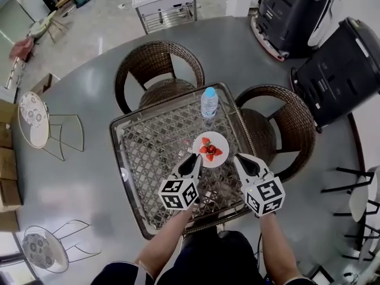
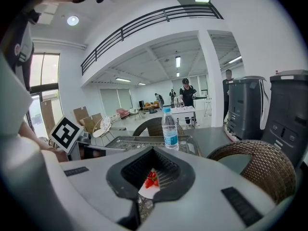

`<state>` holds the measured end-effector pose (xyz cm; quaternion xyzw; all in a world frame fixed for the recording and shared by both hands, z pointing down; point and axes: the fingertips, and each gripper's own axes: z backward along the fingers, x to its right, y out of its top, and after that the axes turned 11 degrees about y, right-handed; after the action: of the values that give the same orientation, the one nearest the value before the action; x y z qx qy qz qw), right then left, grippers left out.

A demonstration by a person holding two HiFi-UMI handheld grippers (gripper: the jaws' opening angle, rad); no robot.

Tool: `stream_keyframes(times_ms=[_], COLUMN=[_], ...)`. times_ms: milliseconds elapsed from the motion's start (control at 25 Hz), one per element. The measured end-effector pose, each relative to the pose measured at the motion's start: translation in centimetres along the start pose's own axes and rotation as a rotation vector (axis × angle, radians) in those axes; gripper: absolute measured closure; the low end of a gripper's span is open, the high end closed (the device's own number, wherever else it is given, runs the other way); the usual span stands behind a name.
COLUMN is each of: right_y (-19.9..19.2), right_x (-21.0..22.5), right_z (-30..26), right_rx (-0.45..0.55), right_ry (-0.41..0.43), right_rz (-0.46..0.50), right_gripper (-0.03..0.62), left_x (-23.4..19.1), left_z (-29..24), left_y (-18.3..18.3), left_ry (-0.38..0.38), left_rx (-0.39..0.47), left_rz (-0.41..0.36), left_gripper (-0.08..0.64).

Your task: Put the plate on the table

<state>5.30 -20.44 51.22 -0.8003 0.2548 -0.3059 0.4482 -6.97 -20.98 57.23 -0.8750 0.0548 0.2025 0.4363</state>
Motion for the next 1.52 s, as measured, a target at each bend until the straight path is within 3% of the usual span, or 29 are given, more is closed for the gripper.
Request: stream_keyframes(times_ms=[160, 400, 720, 1520], right_y=[1.3, 3.5, 6.2, 10.1], right_x=[-1.1, -2.8, -5.1, -6.7], right_z=[0.2, 0.8, 1.2, 1.7], right_rx=[0.032, 0.092, 0.166, 0.245], right_ry=[0.004, 0.018, 0.061, 0.096], right_rz=[0.011, 0.046, 0.107, 0.152], right_gripper=[0.588, 0.588, 0.588, 0.588], left_x=[2.2, 5.7, 8.7, 10.1], left_z=[2.2, 5.3, 8.1, 9.6], left_y=[2.1, 4.5, 7.1, 9.5], left_ry=[-0.048, -0.108, -0.169, -0.196], left_rx=[0.078, 0.163, 0.221, 0.232], left_rz=[-0.146, -0.297, -0.352, -0.343], left_gripper=[0.551, 0.552, 0.552, 0.552])
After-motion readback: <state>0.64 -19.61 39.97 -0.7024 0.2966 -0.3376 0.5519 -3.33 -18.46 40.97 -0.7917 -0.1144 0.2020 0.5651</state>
